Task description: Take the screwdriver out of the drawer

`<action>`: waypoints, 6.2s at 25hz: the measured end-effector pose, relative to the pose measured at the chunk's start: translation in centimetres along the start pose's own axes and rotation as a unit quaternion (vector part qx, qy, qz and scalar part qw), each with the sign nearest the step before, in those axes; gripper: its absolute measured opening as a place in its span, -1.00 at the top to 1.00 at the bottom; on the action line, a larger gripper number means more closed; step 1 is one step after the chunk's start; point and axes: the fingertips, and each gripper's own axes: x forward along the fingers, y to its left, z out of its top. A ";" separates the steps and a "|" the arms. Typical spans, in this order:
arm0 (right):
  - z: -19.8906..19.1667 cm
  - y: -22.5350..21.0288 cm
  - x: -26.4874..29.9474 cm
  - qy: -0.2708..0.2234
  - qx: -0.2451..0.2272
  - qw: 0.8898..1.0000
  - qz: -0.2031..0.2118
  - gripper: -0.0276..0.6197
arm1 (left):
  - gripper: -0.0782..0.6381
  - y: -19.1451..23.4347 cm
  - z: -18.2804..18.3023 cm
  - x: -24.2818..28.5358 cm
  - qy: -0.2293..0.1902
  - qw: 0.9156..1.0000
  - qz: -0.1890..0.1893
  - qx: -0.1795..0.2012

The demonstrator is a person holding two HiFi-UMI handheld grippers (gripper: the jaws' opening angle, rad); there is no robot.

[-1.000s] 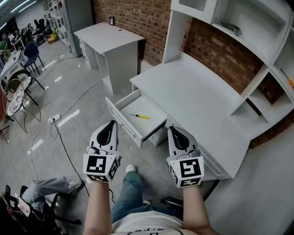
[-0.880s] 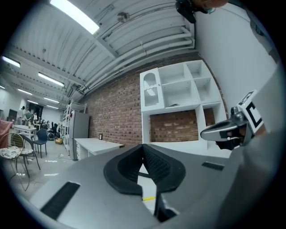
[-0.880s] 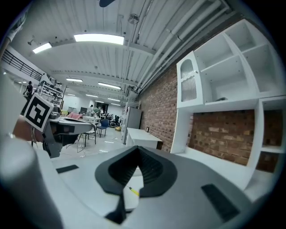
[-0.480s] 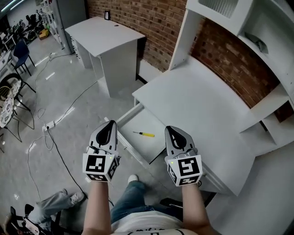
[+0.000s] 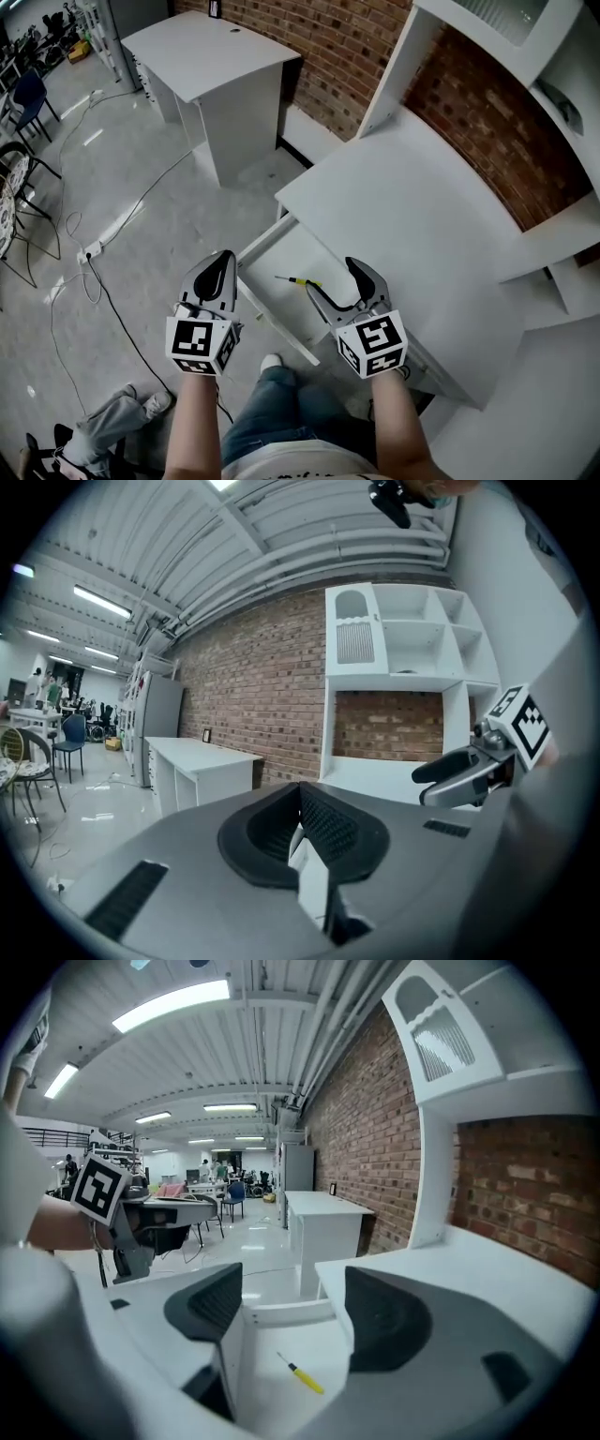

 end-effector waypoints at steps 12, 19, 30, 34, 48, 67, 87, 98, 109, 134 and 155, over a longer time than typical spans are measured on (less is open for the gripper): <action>-12.8 2.2 7.9 0.158 -0.029 0.978 0.132 -0.43 | 0.74 0.7 -7.2 1.9 0.066 0.998 0.007 -0.010; -22.3 0.6 13.3 0.256 -0.019 0.953 0.163 -0.41 | 0.74 1.0 -10.0 3.6 0.084 0.996 0.025 -0.016; -32.2 -1.2 18.0 0.369 -0.043 0.913 0.166 -0.12 | 0.74 1.6 -12.2 3.6 0.105 0.993 0.050 -0.022; -32.3 -2.8 18.7 0.369 -0.068 0.919 0.117 0.41 | 0.74 1.7 -13.4 3.2 0.110 0.992 0.057 -0.035; -26.3 -0.7 15.0 0.347 -0.083 0.927 0.118 0.68 | 0.74 0.4 -9.3 1.9 0.079 0.996 0.033 -0.022; -8.7 -3.9 7.1 0.187 -0.083 0.977 0.063 0.68 | 0.74 -1.5 -0.4 2.4 0.000 1.000 0.013 -0.009; -13.1 -18.8 7.2 0.232 0.009 0.973 -0.007 0.67 | 0.74 -7.0 -0.9 12.6 0.026 1.000 -0.001 -0.003; -14.9 -18.8 8.7 0.247 -0.014 0.969 -0.019 0.65 | 0.74 -6.2 -1.8 13.3 0.041 0.999 0.003 -0.004; -8.3 -17.0 4.6 0.134 0.001 0.987 -0.086 0.40 | 0.74 -5.5 -0.1 9.1 0.021 0.999 -0.024 0.004; 6.5 -5.7 -10.6 -0.078 -0.033 0.980 -0.180 0.89 | 0.74 -7.4 5.3 0.5 -0.062 0.993 -0.086 0.041; 7.7 -3.4 -20.8 -0.130 -0.047 0.971 -0.196 0.89 | 0.74 -13.3 11.1 -6.3 -0.125 0.985 -0.083 0.082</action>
